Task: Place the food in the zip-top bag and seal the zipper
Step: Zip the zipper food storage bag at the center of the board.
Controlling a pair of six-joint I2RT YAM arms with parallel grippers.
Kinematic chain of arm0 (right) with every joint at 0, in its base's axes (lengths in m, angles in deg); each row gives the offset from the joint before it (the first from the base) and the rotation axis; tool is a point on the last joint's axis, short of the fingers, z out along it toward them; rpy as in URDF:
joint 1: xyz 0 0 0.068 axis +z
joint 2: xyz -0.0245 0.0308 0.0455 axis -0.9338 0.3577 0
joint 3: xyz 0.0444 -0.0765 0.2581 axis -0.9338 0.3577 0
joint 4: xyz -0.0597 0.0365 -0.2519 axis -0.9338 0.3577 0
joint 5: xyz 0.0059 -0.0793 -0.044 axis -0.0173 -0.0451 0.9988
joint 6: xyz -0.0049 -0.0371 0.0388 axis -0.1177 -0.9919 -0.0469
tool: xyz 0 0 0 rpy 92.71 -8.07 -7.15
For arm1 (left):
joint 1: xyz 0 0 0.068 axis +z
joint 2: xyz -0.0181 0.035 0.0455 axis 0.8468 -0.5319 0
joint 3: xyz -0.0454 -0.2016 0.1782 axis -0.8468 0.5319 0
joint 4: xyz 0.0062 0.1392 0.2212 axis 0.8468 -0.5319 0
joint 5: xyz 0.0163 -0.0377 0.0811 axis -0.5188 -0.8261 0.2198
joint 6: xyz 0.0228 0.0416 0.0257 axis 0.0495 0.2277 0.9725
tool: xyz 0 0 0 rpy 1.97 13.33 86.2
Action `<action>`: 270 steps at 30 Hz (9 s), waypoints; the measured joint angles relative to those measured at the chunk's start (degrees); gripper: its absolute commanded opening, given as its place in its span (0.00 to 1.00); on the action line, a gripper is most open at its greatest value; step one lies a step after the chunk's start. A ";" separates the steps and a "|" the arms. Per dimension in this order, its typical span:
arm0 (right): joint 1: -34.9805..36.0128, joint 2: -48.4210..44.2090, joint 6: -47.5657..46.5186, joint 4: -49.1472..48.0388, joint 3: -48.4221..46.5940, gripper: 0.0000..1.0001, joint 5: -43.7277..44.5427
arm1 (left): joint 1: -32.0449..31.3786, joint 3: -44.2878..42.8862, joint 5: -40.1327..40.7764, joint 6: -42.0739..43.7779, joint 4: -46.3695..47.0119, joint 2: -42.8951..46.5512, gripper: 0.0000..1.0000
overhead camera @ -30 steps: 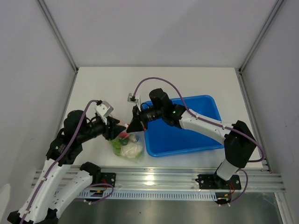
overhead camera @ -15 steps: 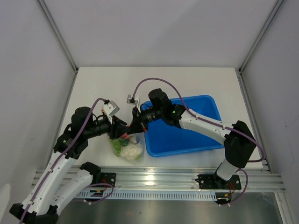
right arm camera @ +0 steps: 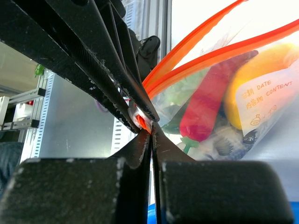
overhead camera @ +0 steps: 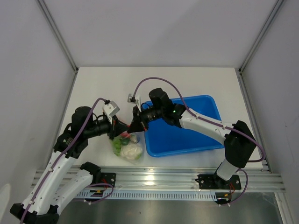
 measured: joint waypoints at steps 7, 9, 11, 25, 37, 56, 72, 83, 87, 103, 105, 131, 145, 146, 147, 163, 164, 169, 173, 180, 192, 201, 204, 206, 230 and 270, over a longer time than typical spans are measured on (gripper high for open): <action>-0.09 0.00 0.68 -0.81 0.00 0.00 0.74 | 0.20 -1.77 1.31 0.66 -2.56 -0.24 0.00; 0.13 0.02 0.92 -1.75 0.00 0.00 0.68 | 0.22 -2.84 2.14 0.66 -4.02 0.17 0.01; 0.44 0.04 1.22 -2.51 -0.28 0.00 0.63 | 0.22 -4.31 2.84 0.72 -6.10 0.55 0.01; 2.73 3.69 1.90 -4.28 -7.78 0.00 -3.34 | 0.48 -10.01 5.62 1.27 -13.05 5.14 0.01; 1.38 4.68 8.92 -11.04 -3.39 0.00 -3.96 | 0.52 -5.51 6.73 0.98 -10.69 5.55 0.01; -0.57 4.70 25.33 -30.34 2.27 0.00 -6.36 | 0.52 -3.89 10.08 -2.45 -8.66 9.16 0.01; 3.45 4.68 -0.98 1.64 -6.71 0.35 -1.57 | 0.52 -3.63 9.05 -2.97 -10.01 9.46 0.01; 5.14 6.03 -5.03 6.14 -11.85 0.35 -3.43 | 0.52 -3.63 8.13 -2.99 -10.34 9.46 0.01; 4.90 8.39 -5.09 6.43 -14.10 0.22 -5.86 | 0.59 -3.63 8.09 -2.86 -10.84 9.60 0.01; 5.05 9.84 -2.95 4.61 -12.81 0.40 -8.02 | 0.63 -3.63 9.25 -2.58 -13.03 9.99 0.01; 5.29 9.84 -2.78 4.09 -12.04 0.41 -7.52 | 0.63 -3.63 9.22 -2.56 -12.96 10.05 0.01; 2.58 9.14 14.32 -18.75 -1.49 0.00 -7.13 | 0.79 -3.50 10.78 -2.45 -12.31 10.34 0.00; 1.84 8.46 27.17 -31.50 3.04 0.00 -5.18 | 0.79 -3.50 11.21 -2.45 -11.56 10.58 0.01; 1.77 8.35 27.93 -32.00 3.28 0.00 -4.81 | 0.79 -3.52 11.56 -2.47 -11.52 10.32 0.02; 1.68 8.22 28.72 -32.37 3.48 0.00 -4.50 | 0.79 -3.52 11.82 -2.47 -11.47 9.94 0.02; 1.27 6.91 38.47 -39.10 7.32 0.00 1.14 | 0.79 -4.72 15.76 -3.65 -11.93 8.70 0.00; 1.27 6.91 39.58 -40.24 7.85 0.00 1.51 | 0.79 -4.72 15.80 -3.72 -12.02 8.70 0.01; 0.94 6.91 43.69 -43.89 9.53 0.00 2.49 | 0.79 -4.72 15.78 -3.96 -12.31 8.72 0.01; 0.72 6.91 44.35 -45.35 9.66 0.00 1.22 | 0.79 -4.83 15.17 -3.91 -12.48 9.35 0.01; 1.16 4.74 28.68 -30.40 4.33 0.26 -1.44 | 0.79 -5.03 13.46 -3.87 -13.64 11.08 0.00; 2.36 4.85 1.46 1.53 -11.26 0.28 -3.65 | 0.79 -5.18 12.04 -3.89 -13.81 11.10 0.01; 3.69 7.98 -5.97 11.65 -13.42 0.29 -4.31 | 0.79 -5.18 10.97 -3.87 -13.86 11.08 0.00; 3.78 9.01 -6.78 13.09 -14.97 0.30 -4.59 | 0.79 -5.18 10.73 -3.87 -13.86 11.08 0.01; 3.87 9.86 -7.58 13.70 -16.44 0.30 -4.79 | 0.79 -5.18 10.58 -3.87 -13.86 11.08 0.01; 5.44 14.23 -9.90 17.14 -22.82 0.00 -8.59 | 0.79 -5.18 10.54 -3.48 -14.25 10.93 0.00; 0.31 11.78 38.18 -31.82 -2.40 0.00 -1.95 | 0.79 -9.31 21.55 -9.90 -20.06 4.46 0.01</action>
